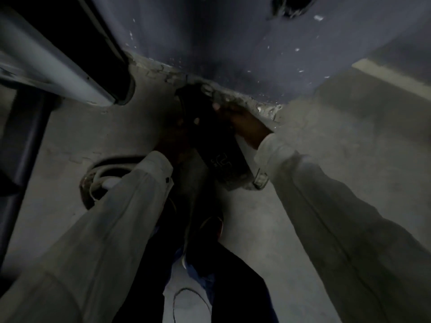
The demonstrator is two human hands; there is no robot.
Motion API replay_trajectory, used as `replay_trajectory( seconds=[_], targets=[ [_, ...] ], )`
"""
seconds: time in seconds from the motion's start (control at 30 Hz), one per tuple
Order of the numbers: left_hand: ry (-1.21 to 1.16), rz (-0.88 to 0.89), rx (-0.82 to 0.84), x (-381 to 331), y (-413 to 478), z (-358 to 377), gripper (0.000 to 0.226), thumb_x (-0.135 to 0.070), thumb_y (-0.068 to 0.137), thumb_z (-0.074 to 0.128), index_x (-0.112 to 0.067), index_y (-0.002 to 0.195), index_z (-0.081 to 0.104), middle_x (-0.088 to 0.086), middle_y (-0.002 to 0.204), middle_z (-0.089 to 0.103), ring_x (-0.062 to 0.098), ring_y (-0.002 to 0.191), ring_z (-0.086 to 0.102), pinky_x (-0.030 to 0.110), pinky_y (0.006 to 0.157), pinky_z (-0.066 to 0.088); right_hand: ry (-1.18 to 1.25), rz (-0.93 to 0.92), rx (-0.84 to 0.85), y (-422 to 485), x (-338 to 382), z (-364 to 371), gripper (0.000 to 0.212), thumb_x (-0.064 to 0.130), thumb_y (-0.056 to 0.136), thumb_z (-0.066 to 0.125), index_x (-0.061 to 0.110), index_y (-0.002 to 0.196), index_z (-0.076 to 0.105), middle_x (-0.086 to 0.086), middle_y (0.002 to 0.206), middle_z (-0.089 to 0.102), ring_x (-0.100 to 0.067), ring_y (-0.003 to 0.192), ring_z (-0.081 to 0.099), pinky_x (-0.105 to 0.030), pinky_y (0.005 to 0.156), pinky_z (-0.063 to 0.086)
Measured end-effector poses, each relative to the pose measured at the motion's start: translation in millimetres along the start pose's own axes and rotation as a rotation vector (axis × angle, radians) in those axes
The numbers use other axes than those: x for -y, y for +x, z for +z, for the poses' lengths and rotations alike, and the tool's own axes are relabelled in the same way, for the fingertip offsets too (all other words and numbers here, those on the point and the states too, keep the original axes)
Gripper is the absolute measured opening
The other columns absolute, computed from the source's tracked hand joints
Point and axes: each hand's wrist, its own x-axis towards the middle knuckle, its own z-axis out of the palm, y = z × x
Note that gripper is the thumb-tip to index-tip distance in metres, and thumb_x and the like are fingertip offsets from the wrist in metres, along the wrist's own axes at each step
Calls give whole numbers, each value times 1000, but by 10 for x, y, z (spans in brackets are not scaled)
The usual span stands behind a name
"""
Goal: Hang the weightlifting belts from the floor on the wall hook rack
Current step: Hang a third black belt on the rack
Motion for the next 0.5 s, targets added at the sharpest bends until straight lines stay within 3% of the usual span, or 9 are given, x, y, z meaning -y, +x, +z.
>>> replay_trajectory(
  seconds=[0.1,0.2,0.27,0.3,0.37,0.43,0.5],
  targets=[
    [39,28,132,-418,-562,125,32,-25,99,58,-9,127,61,0,101,70,-8,86,64,20,80,48,8,-55,-132,-386,517,29,12,8,97,58,4,92,68,-8,86,68,-14,71,70,-19,63,53],
    [-200,-62,127,-1051,-1002,85,32,-49,93,60,-24,110,73,0,94,74,10,82,72,32,76,58,-153,-84,-173,-876,873,-15,26,-10,90,57,11,76,59,-2,74,56,-9,65,55,-18,59,44],
    [-374,-112,-8,-1527,-1207,35,46,-64,92,51,-25,80,73,-1,69,65,14,60,61,30,59,49,-141,-103,-138,-1299,1095,-19,31,-13,90,54,14,75,52,-2,72,51,1,54,54,-12,50,42],
    [-401,-137,-71,-1765,-1295,22,49,-66,93,47,-25,75,67,-3,59,55,13,50,51,27,53,40,-134,-104,-111,-1537,1190,-30,29,-13,91,53,13,78,50,-2,73,49,4,51,52,-9,46,41],
    [-316,-137,-122,-2253,-1568,20,35,-43,102,45,-21,77,57,-2,60,53,11,45,52,21,41,42,-178,-100,-23,-1937,1316,-61,18,-4,90,60,12,93,51,-3,79,49,-5,62,50,-11,48,41],
    [-157,-102,-117,-2691,-1871,42,22,-19,103,46,-12,85,57,3,70,53,13,53,54,17,35,44,-162,-84,57,-2280,1467,-102,20,2,90,62,16,100,51,-2,79,48,-11,66,45,-16,52,40],
    [-59,-80,-120,-3063,-2172,101,14,-16,103,48,-7,101,59,7,74,50,17,58,49,17,33,41,-40,-42,67,-2578,1686,-146,15,10,95,60,22,93,51,1,76,48,-10,64,44,-21,58,41]
  ],
)
